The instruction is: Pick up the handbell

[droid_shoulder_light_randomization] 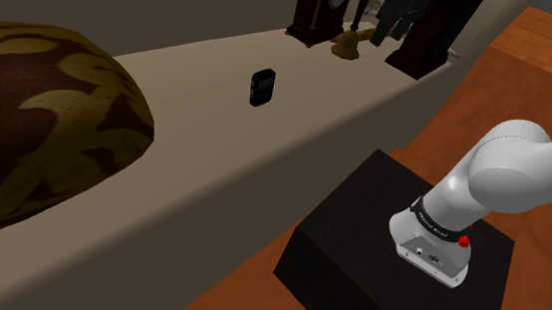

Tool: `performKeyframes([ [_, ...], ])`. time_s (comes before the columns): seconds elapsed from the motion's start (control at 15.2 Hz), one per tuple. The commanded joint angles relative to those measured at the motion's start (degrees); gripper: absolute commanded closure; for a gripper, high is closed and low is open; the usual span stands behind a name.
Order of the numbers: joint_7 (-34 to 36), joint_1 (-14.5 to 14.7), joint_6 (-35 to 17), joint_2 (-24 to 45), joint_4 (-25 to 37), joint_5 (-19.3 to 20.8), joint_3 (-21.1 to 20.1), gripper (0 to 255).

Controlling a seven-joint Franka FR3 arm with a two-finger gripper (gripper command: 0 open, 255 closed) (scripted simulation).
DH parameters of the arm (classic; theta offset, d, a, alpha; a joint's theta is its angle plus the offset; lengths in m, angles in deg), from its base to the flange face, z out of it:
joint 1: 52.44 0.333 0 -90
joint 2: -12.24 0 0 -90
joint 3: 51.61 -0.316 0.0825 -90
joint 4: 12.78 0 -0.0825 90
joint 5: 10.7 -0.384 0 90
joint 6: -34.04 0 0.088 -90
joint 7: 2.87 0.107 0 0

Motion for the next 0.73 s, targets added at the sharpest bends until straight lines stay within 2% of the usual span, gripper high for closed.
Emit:
performKeyframes([
  [0.0, 0.0, 0.0, 0.0, 0.0, 0.0, 0.0, 0.0, 0],
  [0.33, -11.7, -0.6, -8.0, -2.3, -5.4, 3.3, 8.4, 0],
  [0.66, -23.8, -0.4, -16.4, -1.1, -7.8, 5.5, 17.8, 0],
])
